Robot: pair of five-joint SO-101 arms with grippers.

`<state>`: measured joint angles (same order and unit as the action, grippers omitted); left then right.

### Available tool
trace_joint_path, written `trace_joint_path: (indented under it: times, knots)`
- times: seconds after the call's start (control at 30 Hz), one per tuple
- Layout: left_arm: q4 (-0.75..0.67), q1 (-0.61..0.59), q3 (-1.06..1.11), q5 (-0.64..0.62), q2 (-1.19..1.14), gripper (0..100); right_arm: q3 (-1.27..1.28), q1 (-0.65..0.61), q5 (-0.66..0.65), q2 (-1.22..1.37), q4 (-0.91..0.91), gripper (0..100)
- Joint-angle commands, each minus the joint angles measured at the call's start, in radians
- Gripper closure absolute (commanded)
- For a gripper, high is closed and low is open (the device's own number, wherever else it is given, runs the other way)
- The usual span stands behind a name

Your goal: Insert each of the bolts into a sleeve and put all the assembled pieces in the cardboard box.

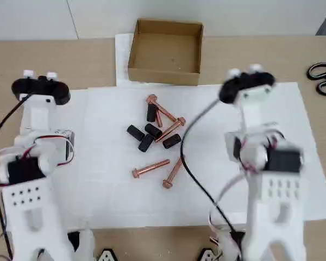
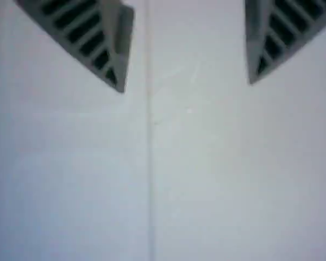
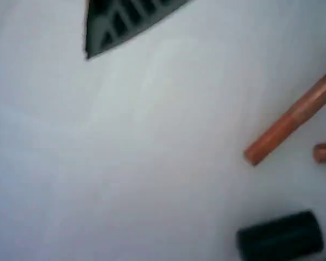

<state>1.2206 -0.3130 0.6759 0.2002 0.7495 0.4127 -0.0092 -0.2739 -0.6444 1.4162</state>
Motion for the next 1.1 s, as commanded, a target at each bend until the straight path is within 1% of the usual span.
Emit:
trace_joint_path:
  times: [0.0,0.1,0.17,0.37,0.47,0.53,0.57,0.7,0.8,0.87,0.93,1.0,1.07]
  knots:
    - [0.028,0.002,-0.076,0.000,-0.049,86,-0.258,-0.079,-0.003,0.343,0.111,80.8]
    - [0.041,0.002,-0.073,0.000,-0.049,86,-0.365,-0.122,0.000,0.501,0.139,80.8]
    - [0.057,0.002,-0.073,0.000,-0.049,86,-0.445,-0.142,0.043,0.578,0.176,80.8]
    - [0.094,0.002,-0.071,0.000,-0.051,86,-0.661,-0.150,0.404,0.754,0.217,80.8]
    - [0.106,0.002,-0.071,0.000,-0.051,86,-0.736,-0.189,0.600,0.823,0.217,80.8]
    - [0.114,0.002,-0.071,0.000,-0.049,86,-0.740,-0.226,0.687,0.857,0.231,80.8]
    - [0.115,0.002,-0.070,0.000,-0.049,86,-0.740,-0.245,0.703,0.875,0.243,80.8]
    - [0.115,0.002,-0.045,0.000,-0.049,86,-0.738,-0.320,0.715,0.926,0.282,80.9]
    - [0.112,0.002,-0.027,0.002,-0.049,86,-0.741,-0.383,0.736,0.957,0.263,80.7]
    - [0.112,0.002,-0.019,0.002,-0.049,86,-0.741,-0.435,0.807,0.981,0.248,80.6]
    - [0.112,0.002,-0.019,0.002,-0.049,86,-0.743,-0.470,0.914,1.004,0.220,80.6]
    - [0.112,0.002,-0.019,0.002,-0.049,86,-0.743,-0.479,1.033,1.027,0.171,80.8]
    - [0.112,0.002,-0.019,0.002,-0.049,86,-0.743,-0.478,1.122,1.043,0.124,80.8]
